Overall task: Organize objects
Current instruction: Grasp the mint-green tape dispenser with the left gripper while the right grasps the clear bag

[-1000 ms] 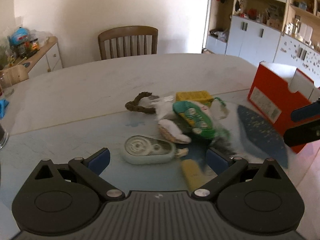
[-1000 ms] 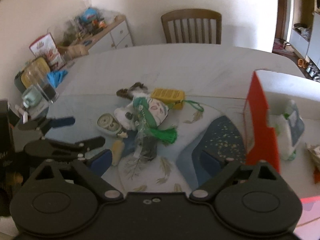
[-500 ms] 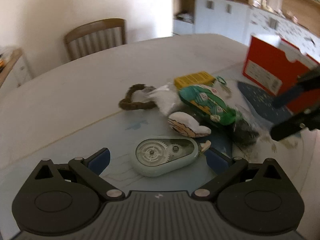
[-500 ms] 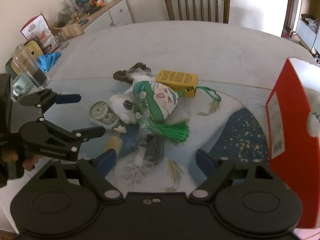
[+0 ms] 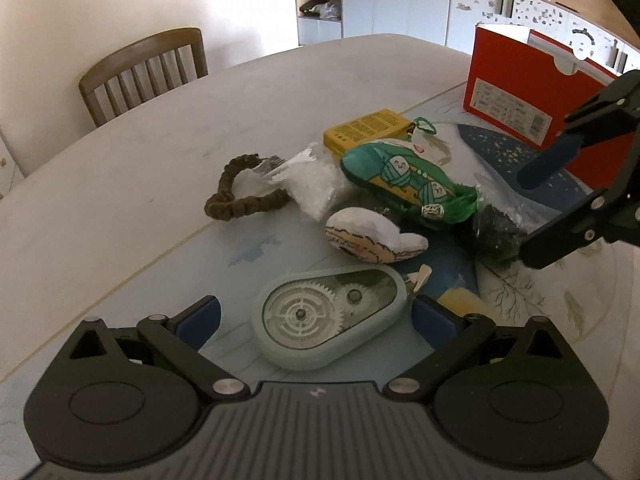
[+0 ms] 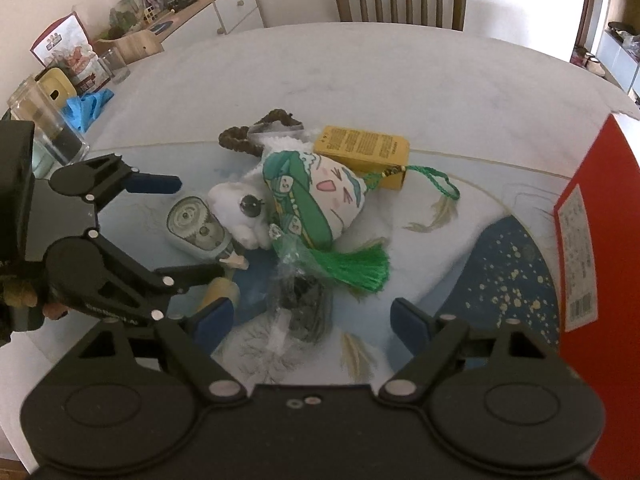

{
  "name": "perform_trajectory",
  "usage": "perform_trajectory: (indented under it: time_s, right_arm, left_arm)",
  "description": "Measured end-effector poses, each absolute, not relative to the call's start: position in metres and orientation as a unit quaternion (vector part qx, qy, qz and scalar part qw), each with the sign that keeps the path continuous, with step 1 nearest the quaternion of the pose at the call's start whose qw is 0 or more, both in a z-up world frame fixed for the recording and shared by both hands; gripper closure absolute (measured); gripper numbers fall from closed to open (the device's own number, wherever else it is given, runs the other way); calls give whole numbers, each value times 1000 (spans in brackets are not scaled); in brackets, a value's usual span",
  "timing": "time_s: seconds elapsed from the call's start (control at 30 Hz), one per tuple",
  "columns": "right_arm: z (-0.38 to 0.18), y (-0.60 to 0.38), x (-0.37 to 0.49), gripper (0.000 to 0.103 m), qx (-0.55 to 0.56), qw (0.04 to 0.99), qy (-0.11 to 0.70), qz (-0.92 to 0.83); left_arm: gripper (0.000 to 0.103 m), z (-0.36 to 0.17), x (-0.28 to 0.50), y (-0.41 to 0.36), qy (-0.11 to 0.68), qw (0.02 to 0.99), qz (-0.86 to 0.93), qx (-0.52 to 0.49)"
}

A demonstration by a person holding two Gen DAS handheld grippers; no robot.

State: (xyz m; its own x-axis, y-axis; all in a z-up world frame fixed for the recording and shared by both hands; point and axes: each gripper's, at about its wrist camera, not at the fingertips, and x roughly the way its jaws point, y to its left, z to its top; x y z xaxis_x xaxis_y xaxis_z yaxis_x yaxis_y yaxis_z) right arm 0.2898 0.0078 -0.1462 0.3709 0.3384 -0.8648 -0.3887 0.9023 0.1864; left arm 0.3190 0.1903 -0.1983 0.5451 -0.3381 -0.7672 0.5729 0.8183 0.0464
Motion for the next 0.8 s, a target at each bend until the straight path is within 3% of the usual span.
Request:
perform_trajectory:
  time_s: [0.17, 0.23, 0.33, 0.57, 0.8]
  right_arm:
    - [-149, 16, 295, 18, -17, 824, 518, 229]
    - [-151, 19, 297, 27, -17, 821, 523, 229]
    - [-154, 22, 299, 29, -16, 819, 528, 226]
    - [-156, 20, 295, 70, -14, 817, 532, 224]
    - [-153, 9, 285, 78, 3, 819, 527, 226]
  left_arm:
    - [11, -198, 317, 190, 398, 867, -271, 131]
    - [14, -197, 315, 189, 395, 869, -270, 129]
    - [14, -197, 314, 187, 396, 872, -260, 126]
    - [15, -196, 303, 182, 400, 886, -211, 106]
    - [16, -195, 282, 180, 406, 895, -167, 85]
